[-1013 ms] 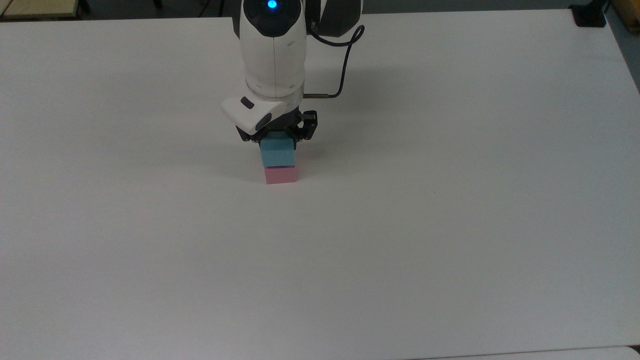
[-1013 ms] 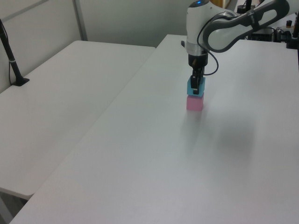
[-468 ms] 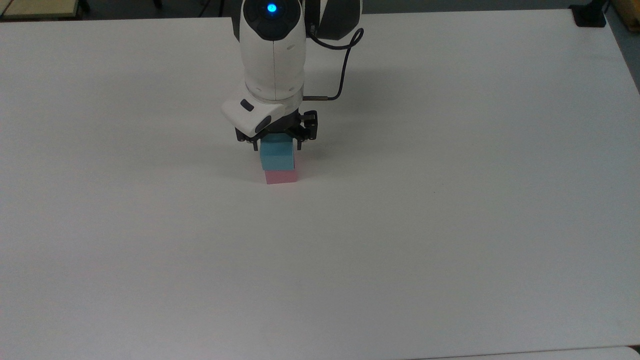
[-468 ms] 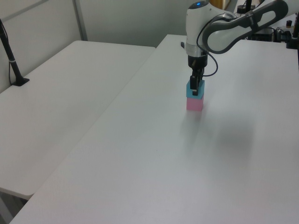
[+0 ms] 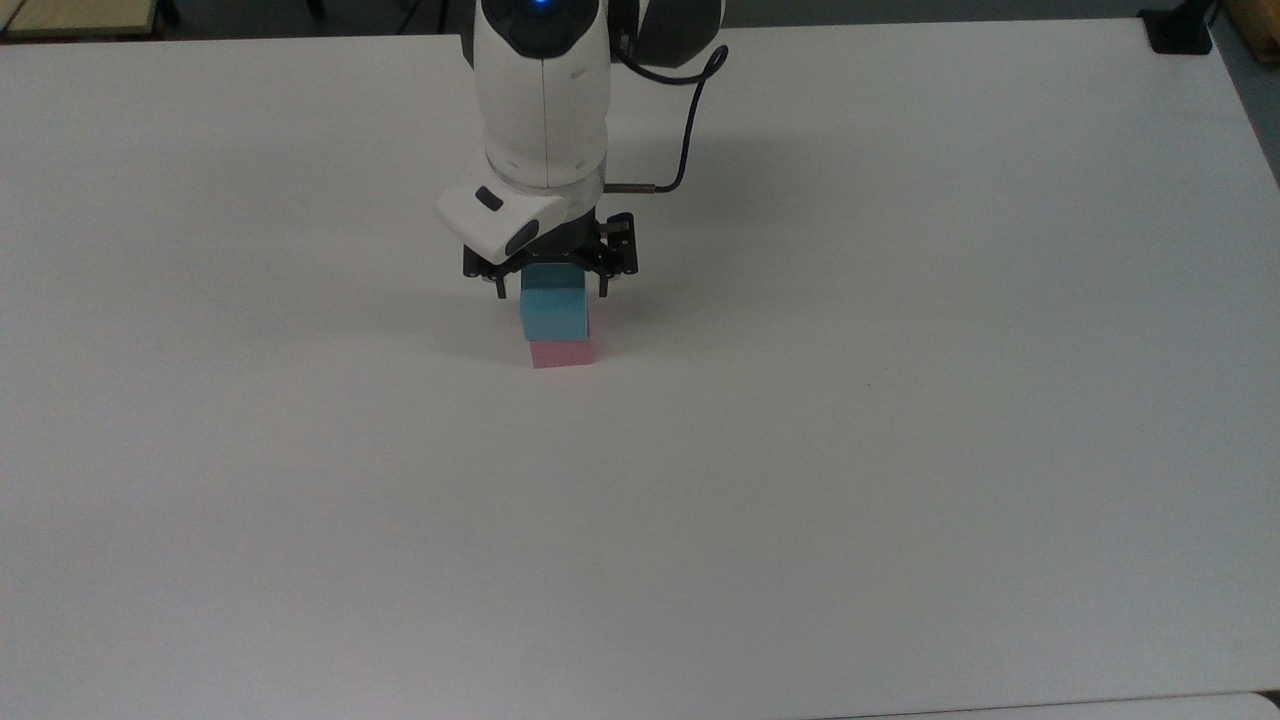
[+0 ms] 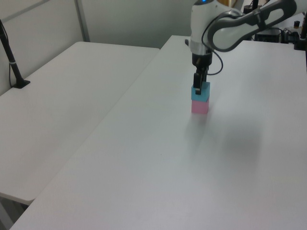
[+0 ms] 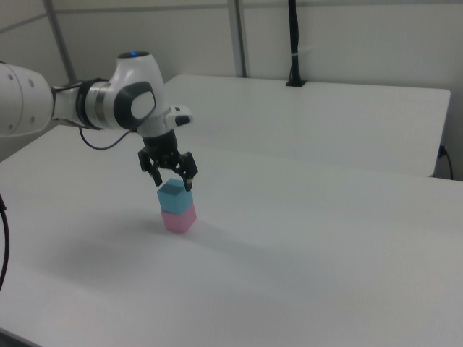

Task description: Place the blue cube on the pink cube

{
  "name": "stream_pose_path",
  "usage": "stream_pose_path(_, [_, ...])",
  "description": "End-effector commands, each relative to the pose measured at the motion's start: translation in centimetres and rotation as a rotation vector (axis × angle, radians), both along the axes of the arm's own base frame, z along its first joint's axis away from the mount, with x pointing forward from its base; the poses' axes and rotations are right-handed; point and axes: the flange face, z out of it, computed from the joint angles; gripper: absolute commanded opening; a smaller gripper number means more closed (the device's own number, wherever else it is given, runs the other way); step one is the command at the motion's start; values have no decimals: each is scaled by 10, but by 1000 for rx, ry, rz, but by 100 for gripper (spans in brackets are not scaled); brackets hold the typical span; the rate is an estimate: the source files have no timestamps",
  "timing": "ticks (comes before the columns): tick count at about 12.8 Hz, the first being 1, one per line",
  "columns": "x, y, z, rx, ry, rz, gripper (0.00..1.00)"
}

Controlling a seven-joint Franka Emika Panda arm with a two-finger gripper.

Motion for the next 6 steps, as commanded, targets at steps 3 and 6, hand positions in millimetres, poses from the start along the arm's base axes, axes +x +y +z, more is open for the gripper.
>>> stream_pose_path(3, [-34,-16,154,-9,14,-52,100])
stream_pose_path(6, [-55,-22,209,0,-2,-65,100])
